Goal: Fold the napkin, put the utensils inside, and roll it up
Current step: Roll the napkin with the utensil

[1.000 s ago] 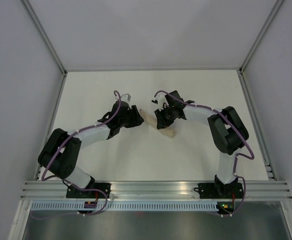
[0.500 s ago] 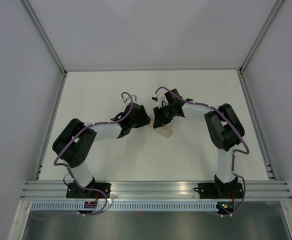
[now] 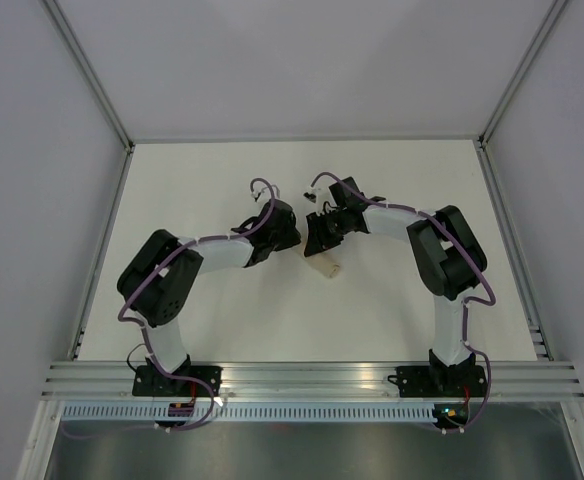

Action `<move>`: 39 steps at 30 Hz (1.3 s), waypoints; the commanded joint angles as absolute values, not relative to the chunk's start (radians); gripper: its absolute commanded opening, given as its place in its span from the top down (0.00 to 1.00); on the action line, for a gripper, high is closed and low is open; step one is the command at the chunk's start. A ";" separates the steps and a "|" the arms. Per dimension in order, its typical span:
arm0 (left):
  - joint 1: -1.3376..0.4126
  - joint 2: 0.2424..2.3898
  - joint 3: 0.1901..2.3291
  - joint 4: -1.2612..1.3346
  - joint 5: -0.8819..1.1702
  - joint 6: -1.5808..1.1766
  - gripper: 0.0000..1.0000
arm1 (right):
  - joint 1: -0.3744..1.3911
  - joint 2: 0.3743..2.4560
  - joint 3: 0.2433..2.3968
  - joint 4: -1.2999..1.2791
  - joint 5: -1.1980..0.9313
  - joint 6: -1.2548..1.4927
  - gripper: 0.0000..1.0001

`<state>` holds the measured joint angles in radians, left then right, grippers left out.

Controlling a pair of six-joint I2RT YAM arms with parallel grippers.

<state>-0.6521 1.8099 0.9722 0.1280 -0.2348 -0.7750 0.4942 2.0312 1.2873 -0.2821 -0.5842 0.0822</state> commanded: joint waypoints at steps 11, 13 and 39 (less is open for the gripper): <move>-0.653 1.965 1.278 -0.139 -0.222 -0.529 0.57 | 0.480 2.034 1.293 -0.476 -0.626 0.052 0.55; -0.653 1.982 1.304 -0.161 -0.219 -0.509 0.57 | 0.463 2.025 1.295 -0.482 -0.641 0.054 0.54; -0.652 2.148 1.603 -0.314 -0.164 -0.379 0.55 | 0.310 1.971 1.281 -0.465 -0.882 0.133 0.57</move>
<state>-0.6567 2.1223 1.5532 -0.2867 -0.1764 -0.4278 0.3130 2.0090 1.2949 -0.4652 -0.8413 0.0910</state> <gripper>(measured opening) 0.450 0.439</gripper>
